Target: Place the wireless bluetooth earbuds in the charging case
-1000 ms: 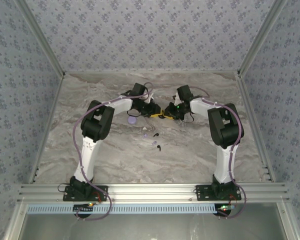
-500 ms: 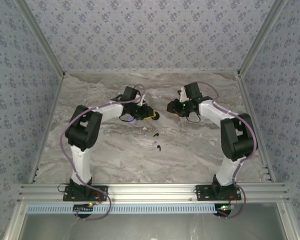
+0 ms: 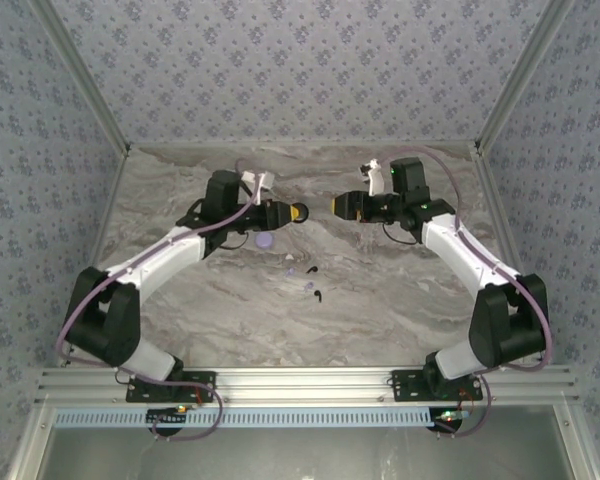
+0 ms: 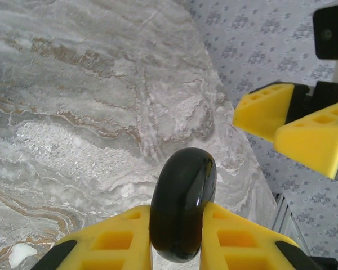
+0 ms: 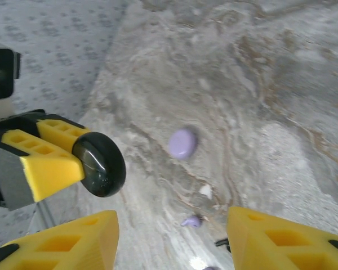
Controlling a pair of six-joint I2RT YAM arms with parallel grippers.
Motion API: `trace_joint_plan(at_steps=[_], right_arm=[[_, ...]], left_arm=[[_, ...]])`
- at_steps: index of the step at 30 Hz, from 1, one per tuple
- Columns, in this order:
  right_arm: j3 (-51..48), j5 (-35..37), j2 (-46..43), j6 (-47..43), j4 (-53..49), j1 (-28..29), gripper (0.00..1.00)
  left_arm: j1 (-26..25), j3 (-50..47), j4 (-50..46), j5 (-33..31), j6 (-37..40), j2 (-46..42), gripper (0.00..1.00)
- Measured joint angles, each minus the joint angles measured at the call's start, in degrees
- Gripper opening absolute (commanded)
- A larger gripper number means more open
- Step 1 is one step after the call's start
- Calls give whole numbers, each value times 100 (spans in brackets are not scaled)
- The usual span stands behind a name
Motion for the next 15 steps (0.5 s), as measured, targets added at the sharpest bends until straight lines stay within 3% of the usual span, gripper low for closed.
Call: trace_joint_plan(at_steps=[7,15], right_arm=[[2,-737,-42,-214,177,232,62],[118,-1038,-39,-439,195,492,64]], left_arm=[[0,-533,483,72,133,-688,20],[-11,-588,835,376,186,-951,19]])
